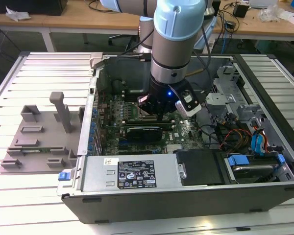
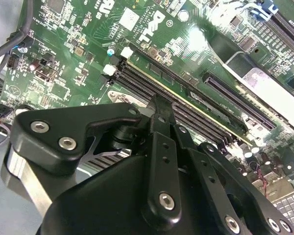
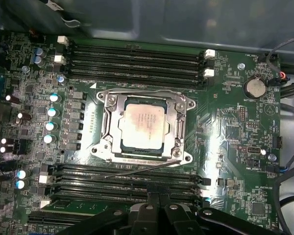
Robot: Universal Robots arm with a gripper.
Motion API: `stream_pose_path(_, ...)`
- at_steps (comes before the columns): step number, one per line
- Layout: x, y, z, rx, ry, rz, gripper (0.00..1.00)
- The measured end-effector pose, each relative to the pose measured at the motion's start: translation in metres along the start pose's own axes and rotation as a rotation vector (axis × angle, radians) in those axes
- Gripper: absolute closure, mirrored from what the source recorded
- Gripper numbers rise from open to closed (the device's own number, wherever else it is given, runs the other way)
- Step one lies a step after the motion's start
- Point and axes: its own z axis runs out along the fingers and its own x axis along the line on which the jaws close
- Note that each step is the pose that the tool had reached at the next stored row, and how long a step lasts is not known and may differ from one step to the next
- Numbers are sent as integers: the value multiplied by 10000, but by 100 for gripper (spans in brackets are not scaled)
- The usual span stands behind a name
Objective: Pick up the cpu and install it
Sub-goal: 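Install the second cpu locking lever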
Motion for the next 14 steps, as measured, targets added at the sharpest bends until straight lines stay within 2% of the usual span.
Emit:
stream_pose_path(7, 1, -3, 25, 0, -1, 0, 89)
stream_pose_path(11, 2, -8, 65, 0, -1, 0, 89)
stream_pose_path(14, 10, 9, 73, -2, -1, 0, 89)
